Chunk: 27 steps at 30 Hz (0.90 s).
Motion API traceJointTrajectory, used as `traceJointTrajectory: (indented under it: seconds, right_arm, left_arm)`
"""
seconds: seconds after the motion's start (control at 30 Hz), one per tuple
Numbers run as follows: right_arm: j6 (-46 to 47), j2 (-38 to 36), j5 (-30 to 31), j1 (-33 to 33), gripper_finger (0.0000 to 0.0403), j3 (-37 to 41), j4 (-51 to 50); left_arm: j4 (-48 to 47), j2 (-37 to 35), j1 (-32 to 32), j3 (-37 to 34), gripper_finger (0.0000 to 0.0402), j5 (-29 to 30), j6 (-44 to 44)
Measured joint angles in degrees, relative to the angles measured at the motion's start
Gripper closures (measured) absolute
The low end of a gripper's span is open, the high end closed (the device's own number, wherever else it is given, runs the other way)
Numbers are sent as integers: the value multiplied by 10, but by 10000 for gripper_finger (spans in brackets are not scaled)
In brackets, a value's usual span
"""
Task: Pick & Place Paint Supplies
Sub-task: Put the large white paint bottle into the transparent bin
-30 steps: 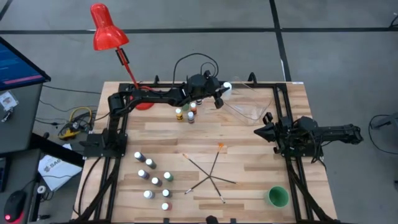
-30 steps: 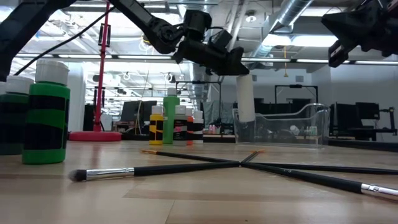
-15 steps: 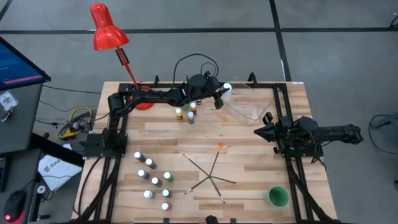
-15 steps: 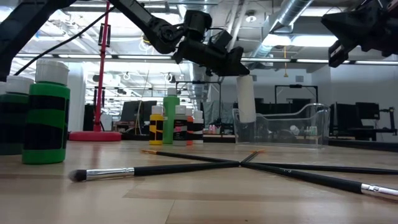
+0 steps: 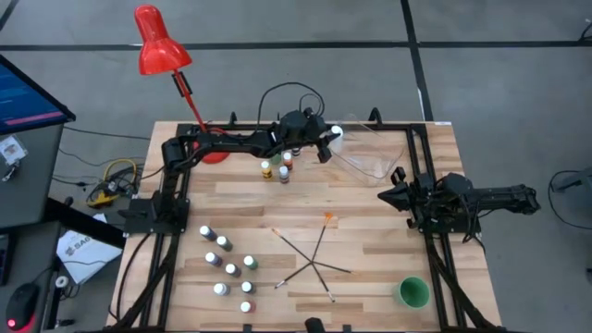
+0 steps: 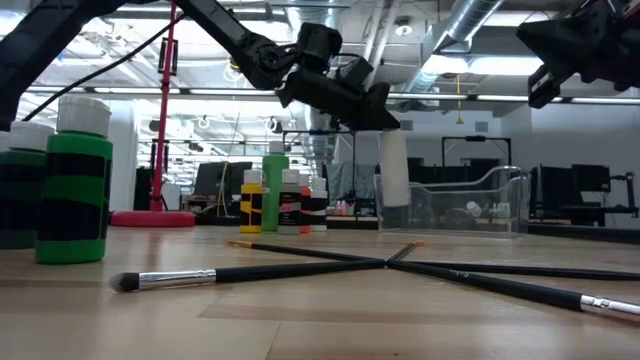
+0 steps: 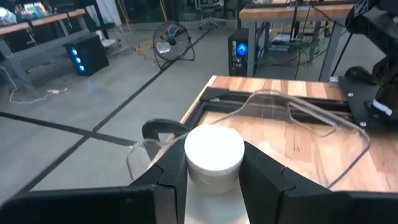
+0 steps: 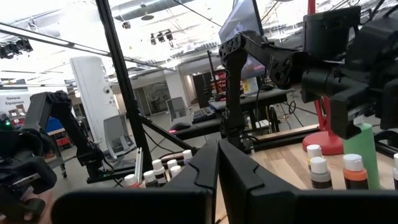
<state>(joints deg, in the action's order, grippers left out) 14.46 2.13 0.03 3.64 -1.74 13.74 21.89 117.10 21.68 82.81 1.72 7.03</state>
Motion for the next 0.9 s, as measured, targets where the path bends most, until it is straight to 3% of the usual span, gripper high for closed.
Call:
traceJointTrajectory:
  seconds: [0.9]
  right_arm:
    - [-15,0,0,0,395,0,0]
  left_arm:
    - [0,43,0,7,298,-1,0]
